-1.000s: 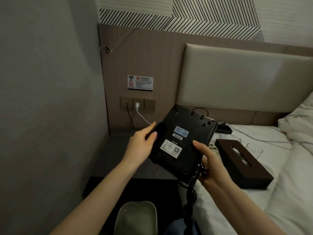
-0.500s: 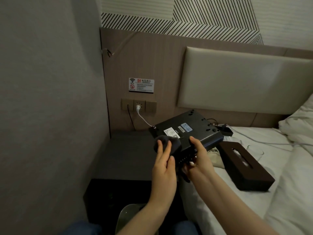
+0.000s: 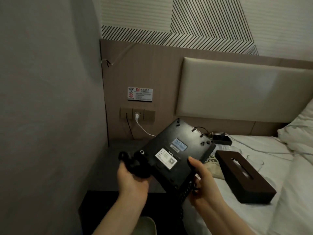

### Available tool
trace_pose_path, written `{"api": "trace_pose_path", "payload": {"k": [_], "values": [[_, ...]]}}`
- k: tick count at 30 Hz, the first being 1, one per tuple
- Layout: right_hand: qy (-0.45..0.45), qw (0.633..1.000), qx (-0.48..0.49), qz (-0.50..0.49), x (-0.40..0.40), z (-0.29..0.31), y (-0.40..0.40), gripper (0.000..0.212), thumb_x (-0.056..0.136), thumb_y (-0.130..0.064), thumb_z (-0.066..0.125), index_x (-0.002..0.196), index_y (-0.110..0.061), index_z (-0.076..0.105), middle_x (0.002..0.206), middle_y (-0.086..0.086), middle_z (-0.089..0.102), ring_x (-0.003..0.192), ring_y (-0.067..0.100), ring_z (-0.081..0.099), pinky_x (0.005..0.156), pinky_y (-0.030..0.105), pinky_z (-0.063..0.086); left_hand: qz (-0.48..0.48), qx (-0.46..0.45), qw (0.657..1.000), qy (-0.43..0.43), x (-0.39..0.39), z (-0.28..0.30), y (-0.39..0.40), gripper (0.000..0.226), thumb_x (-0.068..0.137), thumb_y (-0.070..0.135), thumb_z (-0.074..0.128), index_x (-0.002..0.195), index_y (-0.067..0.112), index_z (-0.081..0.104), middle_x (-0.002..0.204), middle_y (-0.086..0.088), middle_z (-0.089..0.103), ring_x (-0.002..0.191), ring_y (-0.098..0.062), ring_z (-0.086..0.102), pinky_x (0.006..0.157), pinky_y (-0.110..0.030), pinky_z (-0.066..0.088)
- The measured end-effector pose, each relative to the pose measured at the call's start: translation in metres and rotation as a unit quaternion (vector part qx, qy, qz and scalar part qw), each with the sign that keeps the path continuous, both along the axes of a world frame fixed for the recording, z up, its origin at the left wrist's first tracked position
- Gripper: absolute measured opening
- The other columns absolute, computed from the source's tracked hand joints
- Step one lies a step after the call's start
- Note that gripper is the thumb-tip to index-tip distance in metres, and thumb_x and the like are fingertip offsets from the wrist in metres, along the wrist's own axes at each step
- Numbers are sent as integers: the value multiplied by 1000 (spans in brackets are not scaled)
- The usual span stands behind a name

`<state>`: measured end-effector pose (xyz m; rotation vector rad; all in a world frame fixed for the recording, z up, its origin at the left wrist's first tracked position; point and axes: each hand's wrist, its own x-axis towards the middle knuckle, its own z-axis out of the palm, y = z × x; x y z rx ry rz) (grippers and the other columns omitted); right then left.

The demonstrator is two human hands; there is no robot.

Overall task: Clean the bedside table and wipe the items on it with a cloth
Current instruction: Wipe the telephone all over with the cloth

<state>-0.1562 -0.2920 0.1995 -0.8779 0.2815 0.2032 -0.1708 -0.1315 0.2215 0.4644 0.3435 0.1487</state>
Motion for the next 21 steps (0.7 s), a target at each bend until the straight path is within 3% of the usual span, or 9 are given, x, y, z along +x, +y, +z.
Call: {"api": "trace_pose_path", "payload": {"k": [2,5,8,11,15,18,21], "values": [[-6,1000,11,17,1,3,-3,54,58,-26,85,106,-11,68,93,15,75,78,35,73,56,42,58,-65,-5,996,-57,-3,9,12,51,84,57,53,112,17,68,117,-18,67,105,-34,65,95,-48,46],[-35,999,25,23,5,16,1,53,58,-27,84,107,-13,68,94,13,75,80,34,73,56,42,58,-142,35,984,-106,-12,16,11,69,64,50,71,119,10,65,117,-16,68,110,-34,64,103,-49,41],[-76,997,2,5,10,32,10,48,58,-30,82,103,-16,70,89,8,76,77,26,74,53,33,57,-192,109,970,-104,-19,15,-3,60,64,28,75,121,12,65,117,-14,68,108,-29,65,95,-44,47],[-121,992,-13,17,10,44,17,46,62,-29,79,104,-18,67,87,7,76,77,26,74,53,34,58,-239,182,952,-64,-18,15,-11,47,61,24,80,107,18,74,112,-11,71,104,-29,68,96,-48,49],[-158,982,-99,20,8,51,18,67,58,-39,81,119,-20,62,102,5,75,92,26,73,71,40,61,-221,192,956,-25,-11,20,-9,52,60,18,82,110,15,71,106,-13,72,103,-30,68,100,-48,47],[-193,970,-144,27,7,57,14,65,62,-44,78,120,-20,62,100,0,75,84,14,73,55,21,56,-218,192,956,-43,-10,22,-8,43,56,14,83,99,15,77,104,-12,73,97,-29,70,94,-45,50],[-209,965,-142,69,7,61,10,62,67,-42,80,123,-20,61,105,2,74,88,16,72,57,20,57,-197,207,957,-58,-14,23,-12,33,53,15,84,85,22,80,99,-9,75,88,-23,72,82,-39,53]]}}
